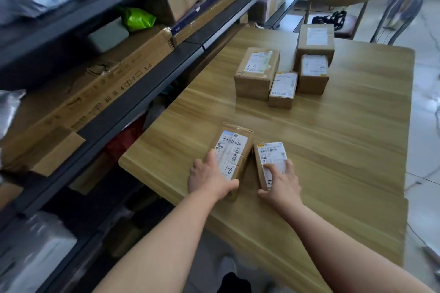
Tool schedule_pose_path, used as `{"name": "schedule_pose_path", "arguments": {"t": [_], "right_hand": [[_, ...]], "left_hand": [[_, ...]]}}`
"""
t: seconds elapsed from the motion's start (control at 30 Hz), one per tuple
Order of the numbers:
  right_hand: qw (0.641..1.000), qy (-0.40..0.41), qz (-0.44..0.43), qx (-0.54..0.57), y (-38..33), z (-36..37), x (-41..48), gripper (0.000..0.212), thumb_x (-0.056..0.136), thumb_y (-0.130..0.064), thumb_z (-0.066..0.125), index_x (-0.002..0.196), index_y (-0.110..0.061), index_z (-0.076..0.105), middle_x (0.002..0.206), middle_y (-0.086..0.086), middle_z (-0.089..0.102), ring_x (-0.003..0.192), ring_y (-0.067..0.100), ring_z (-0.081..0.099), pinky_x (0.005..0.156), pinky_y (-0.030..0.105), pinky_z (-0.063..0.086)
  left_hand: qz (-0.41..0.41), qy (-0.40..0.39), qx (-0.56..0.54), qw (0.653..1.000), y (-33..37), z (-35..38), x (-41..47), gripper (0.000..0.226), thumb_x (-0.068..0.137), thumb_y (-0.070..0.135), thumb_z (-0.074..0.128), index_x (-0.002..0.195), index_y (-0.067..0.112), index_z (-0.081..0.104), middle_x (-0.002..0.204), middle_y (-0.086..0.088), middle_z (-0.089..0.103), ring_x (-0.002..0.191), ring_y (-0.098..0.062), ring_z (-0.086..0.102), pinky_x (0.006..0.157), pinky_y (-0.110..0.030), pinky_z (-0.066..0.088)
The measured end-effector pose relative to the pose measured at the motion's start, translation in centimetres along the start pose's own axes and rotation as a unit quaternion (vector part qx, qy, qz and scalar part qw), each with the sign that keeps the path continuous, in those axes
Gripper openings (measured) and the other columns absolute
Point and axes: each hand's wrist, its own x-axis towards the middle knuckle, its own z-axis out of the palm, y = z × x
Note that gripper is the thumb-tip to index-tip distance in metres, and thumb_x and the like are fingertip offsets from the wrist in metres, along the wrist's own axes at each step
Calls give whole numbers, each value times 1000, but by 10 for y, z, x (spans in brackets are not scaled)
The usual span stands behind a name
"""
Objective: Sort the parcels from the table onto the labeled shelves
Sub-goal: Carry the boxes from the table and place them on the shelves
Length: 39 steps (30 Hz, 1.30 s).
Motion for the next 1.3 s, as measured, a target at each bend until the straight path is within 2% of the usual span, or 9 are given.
{"name": "schedule_pose_path", "arguments": {"t": [0.1, 0.23, 0.4, 0.53, 0.8, 0.93, 1.07, 1.17, 1.3], "right_hand": [[998, -26, -15, -51, 20, -6, -13, 76, 68, -43, 72, 134, -49, 34, 152, 10, 6, 124, 34, 38, 101, 41, 37], [994, -50, -47, -87, 43, -17, -27, 79, 69, -43, 68, 138, -52, 29, 140, 5, 21, 113, 30, 43, 94, 39, 44], [997, -45, -44, -39, 39, -25, -29, 84, 73, -42, 67, 143, -49, 22, 144, 8, 21, 117, 33, 41, 98, 42, 41], [990, -28, -123, -56, 7, -18, -41, 84, 72, -44, 65, 143, -51, 21, 145, 5, 19, 116, 30, 41, 96, 41, 42], [939, -90, -319, -92, -100, 29, -106, 85, 71, -46, 63, 142, -52, 17, 148, 8, 16, 123, 34, 35, 99, 43, 39], [900, -120, -406, -105, -152, 66, -165, 87, 71, -46, 64, 142, -52, 15, 148, 6, 15, 129, 34, 29, 100, 44, 38], [864, -134, -469, -121, -193, 108, -243, 89, 71, -47, 66, 144, -49, 16, 148, 6, 15, 127, 35, 31, 101, 45, 38], [841, -160, -501, -126, -213, 143, -310, 90, 70, -46, 67, 144, -48, 17, 148, 6, 15, 126, 33, 33, 101, 45, 39], [809, -195, -541, -118, -230, 189, -400, 91, 69, -43, 68, 144, -48, 17, 148, 4, 16, 126, 31, 32, 102, 45, 38]], "left_hand": [[-10, -1, -4, 1000, 2, -1, 2, 106, 58, 56, 77, 143, 31, 19, 131, -13, 40, 120, -31, 44, 97, -35, 39], [-24, 10, -5, 1000, 5, 5, -8, 105, 56, 54, 75, 142, 31, 18, 131, -12, 39, 119, -30, 43, 95, -35, 40], [-68, 9, -43, 997, -17, 13, -39, 100, 51, 54, 66, 137, 34, 18, 127, -7, 40, 116, -28, 43, 87, -35, 40], [-150, 63, -93, 982, -65, 7, -70, 104, 50, 54, 67, 140, 29, 21, 125, -8, 43, 112, -29, 44, 83, -35, 40], [-290, 175, -157, 928, -174, -15, -157, 108, 49, 56, 69, 141, 27, 22, 125, -7, 43, 115, -27, 43, 91, -36, 42], [-348, 212, -186, 894, -243, -24, -224, 108, 50, 57, 71, 142, 28, 22, 122, -6, 43, 114, -25, 43, 85, -35, 44], [-409, 250, -210, 852, -311, -25, -305, 108, 45, 55, 70, 140, 28, 26, 119, -4, 45, 112, -24, 44, 82, -32, 45], [-446, 279, -230, 819, -359, -20, -371, 106, 44, 54, 69, 139, 29, 29, 125, -5, 47, 112, -26, 46, 82, -31, 44], [-487, 302, -231, 787, -416, -9, -459, 101, 48, 53, 69, 137, 31, 28, 109, 0, 40, 104, -23, 42, 80, -33, 40]]}}
